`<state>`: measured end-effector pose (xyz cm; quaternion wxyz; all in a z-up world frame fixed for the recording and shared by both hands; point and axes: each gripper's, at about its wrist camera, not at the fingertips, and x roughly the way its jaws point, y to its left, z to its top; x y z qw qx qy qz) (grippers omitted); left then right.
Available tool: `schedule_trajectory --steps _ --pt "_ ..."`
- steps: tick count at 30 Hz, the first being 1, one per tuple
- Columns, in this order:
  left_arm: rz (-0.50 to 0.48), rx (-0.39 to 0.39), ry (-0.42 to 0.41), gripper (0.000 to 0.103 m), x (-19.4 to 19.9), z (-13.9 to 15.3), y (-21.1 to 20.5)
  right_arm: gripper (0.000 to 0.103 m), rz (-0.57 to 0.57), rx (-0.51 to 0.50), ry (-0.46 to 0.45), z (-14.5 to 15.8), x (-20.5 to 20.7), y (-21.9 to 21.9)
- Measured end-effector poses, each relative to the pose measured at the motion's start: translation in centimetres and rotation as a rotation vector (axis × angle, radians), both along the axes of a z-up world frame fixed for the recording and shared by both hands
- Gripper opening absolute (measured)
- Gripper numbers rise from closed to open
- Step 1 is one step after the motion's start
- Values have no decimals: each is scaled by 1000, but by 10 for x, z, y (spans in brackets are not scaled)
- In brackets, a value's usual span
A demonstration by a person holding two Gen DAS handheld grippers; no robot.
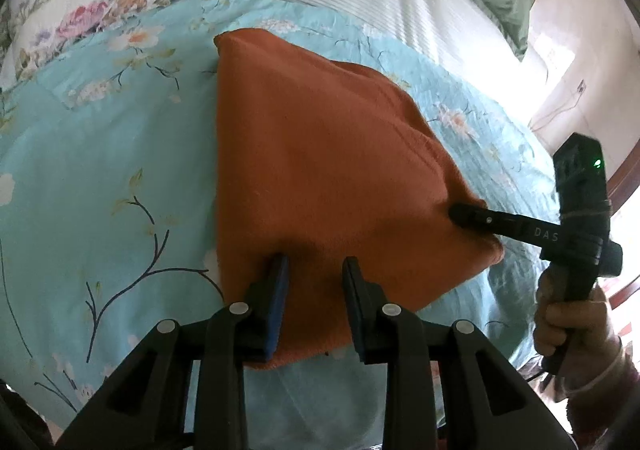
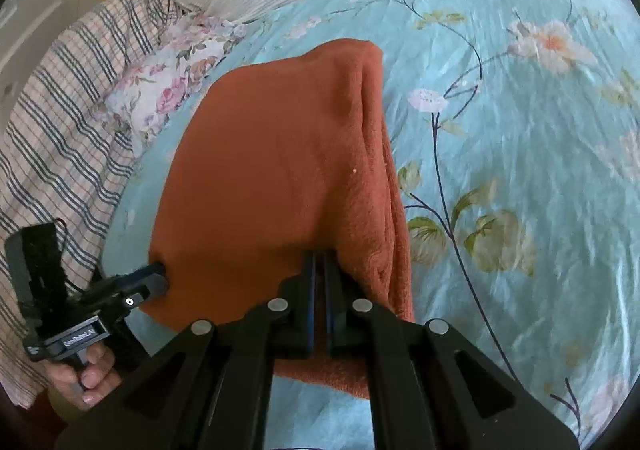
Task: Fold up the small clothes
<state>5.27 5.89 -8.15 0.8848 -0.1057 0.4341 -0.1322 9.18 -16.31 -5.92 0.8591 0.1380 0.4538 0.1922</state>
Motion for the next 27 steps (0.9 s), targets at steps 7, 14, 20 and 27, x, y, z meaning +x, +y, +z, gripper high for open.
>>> schedule_trajectory --steps 7,14,20,27 --pt "2 28 -3 31 -9 -1 0 5 1 -94 -39 -1 -25 4" --pt "21 79 -19 33 -31 3 -4 5 -43 -101 -40 4 -52 -4" --pt "45 71 -42 55 -60 10 -4 6 -67 -103 -68 14 -84 -5" --pt "77 60 -32 67 -89 -1 -7 44 -97 -114 -77 12 -115 -7"
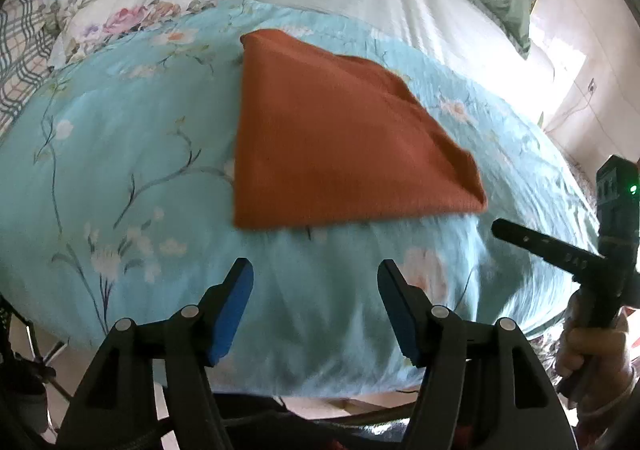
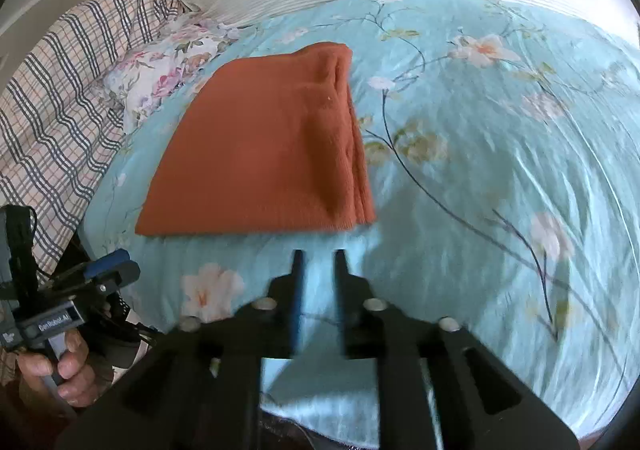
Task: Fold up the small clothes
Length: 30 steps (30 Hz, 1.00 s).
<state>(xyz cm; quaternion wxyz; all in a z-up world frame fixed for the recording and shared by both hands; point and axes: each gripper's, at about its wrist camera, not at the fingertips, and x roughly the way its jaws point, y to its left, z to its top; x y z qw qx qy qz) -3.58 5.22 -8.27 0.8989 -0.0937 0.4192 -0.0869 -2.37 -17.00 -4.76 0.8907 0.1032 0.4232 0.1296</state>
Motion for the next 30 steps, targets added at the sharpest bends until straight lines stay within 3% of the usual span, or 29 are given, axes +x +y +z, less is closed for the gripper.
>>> schedule_trajectory --steps 2,5,8,12,16,18,22,25,30 --pt "6 6 2 68 -8 -2 1 51 -4 -10 -24 3 -10 1" --pt "32 1 -5 73 -19 0 9 53 4 -8 -29 4 -18 2" --pt "68 -7 -19 81 -25 3 18 68 1 -1 -30 5 -23 3" --pt "98 0 -2 82 -30 2 24 85 19 17 -24 2 -31 5" --pt "109 21 -2 82 -35 3 24 86 43 -4 -11 0 -41 11" --pt "130 76 -6 82 -34 7 21 87 52 11 -9 -1 -43 10" --pt "129 140 -29 82 -34 20 16 103 68 46 26 0 -42 5" --pt "108 184 -36 83 -31 28 10 103 105 -8 65 7 -37 8" --pt "98 272 -48 84 -16 44 -1 103 148 -80 11 29 -31 15"
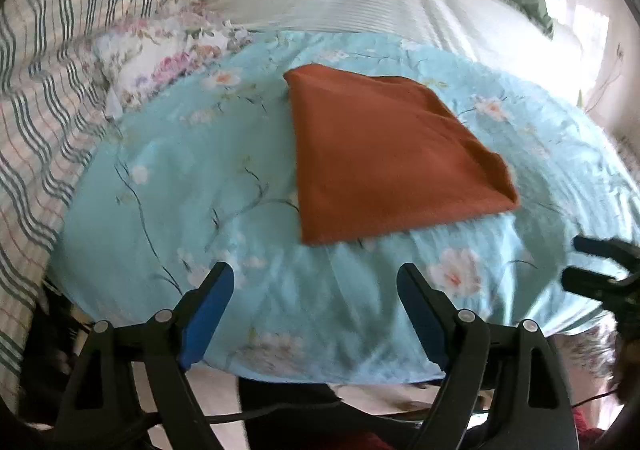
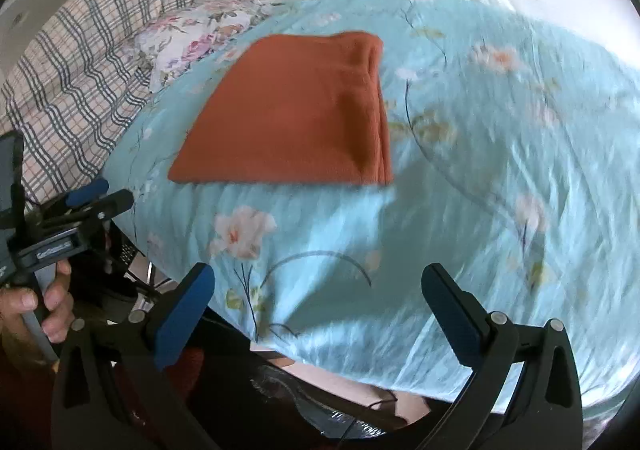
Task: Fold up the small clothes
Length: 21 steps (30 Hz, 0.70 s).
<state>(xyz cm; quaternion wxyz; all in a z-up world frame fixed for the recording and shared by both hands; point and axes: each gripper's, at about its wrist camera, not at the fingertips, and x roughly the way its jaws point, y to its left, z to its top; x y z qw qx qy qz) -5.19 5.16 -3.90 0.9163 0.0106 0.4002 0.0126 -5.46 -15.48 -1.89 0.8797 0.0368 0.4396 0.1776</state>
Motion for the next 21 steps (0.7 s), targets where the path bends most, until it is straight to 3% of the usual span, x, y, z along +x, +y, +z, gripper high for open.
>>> schedule_trajectory --steps 6,11,21 --pt "5 112 5 85 22 -1 -13 103 57 -35 -18 0 16 9" --pt "20 111 46 85 44 -4 -13 103 80 -83 -13 -2 28 16" --pt "24 143 52 86 61 4 -16 103 71 -74 23 0 57 14"
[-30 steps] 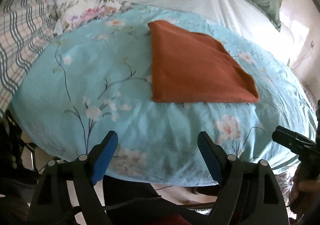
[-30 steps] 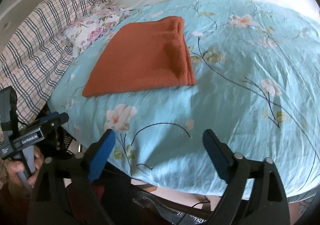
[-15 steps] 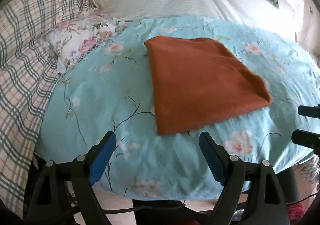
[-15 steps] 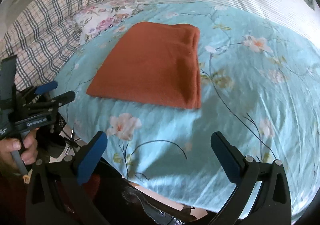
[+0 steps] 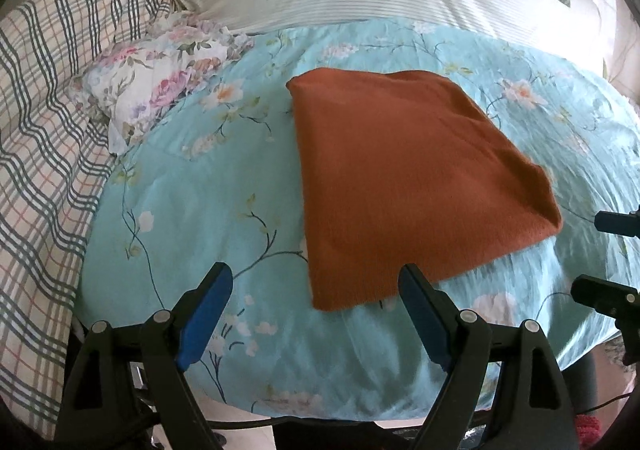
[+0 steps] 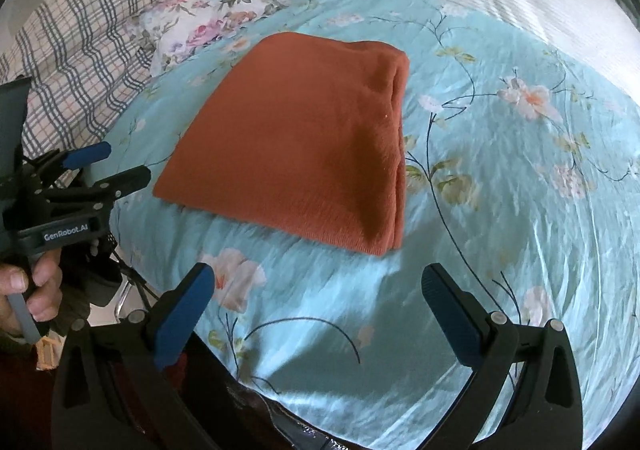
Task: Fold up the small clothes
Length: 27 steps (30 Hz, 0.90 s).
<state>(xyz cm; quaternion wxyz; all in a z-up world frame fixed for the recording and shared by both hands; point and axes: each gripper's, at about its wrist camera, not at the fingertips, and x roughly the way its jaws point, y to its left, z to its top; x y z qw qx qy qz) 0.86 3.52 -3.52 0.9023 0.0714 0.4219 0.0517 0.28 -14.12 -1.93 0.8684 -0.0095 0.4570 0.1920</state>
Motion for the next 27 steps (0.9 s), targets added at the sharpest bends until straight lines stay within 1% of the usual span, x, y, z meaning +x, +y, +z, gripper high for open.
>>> schedule_trajectory --steps 8,10,15,24,27 --pt "9 8 9 86 14 3 1 103 -17 8 34 3 14 6" --pt "6 4 15 86 17 3 2 103 -32 17 34 5 17 5" --pt "4 -4 25 86 24 2 4 103 -55 3 34 8 27 3" --pt "13 -25 32 86 34 3 7 103 -32 -9 37 11 40 9" --pt "12 -56 30 86 37 6 10 103 -21 -15 39 11 48 11"
